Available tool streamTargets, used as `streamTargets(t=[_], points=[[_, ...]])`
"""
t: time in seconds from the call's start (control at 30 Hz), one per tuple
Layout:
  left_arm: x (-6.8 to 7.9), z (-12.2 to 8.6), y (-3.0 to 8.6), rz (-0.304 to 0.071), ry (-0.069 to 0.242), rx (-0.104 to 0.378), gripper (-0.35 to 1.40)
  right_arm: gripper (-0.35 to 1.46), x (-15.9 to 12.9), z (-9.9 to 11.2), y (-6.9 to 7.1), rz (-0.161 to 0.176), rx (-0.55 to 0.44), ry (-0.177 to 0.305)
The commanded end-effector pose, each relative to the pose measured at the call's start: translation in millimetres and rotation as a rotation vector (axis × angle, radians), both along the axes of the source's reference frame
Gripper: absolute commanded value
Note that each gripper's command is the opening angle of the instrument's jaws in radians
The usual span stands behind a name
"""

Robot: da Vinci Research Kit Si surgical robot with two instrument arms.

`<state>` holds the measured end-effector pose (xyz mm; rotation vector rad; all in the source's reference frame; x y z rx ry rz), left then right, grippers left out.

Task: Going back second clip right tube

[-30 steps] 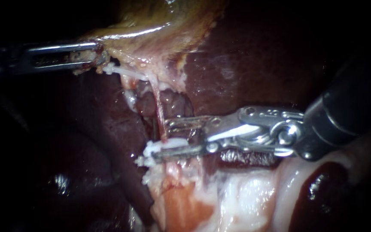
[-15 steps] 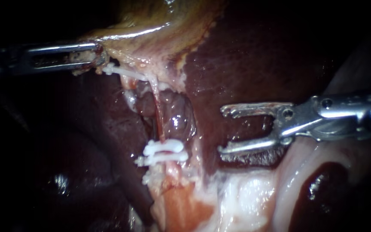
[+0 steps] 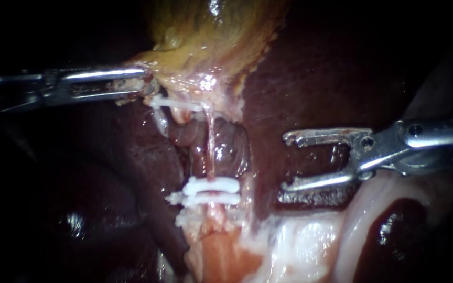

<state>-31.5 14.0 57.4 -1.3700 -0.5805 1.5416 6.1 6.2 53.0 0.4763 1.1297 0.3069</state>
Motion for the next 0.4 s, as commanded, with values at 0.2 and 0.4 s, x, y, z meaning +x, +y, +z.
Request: streamTargets(t=[0.2, 0.4], points=[[-0.4, 0.1, -0.3, 0.006, 0.003, 0.001, -0.35, 0.5, 0.0, -0.1, 0.0, 0.0, 0.0, 0.0], [0.1, -0.3, -0.3, 0.008, 0.002, 0.003, -0.35, 0.5, 0.2, -0.1, 0.0, -0.004, 0.002, 0.002]])
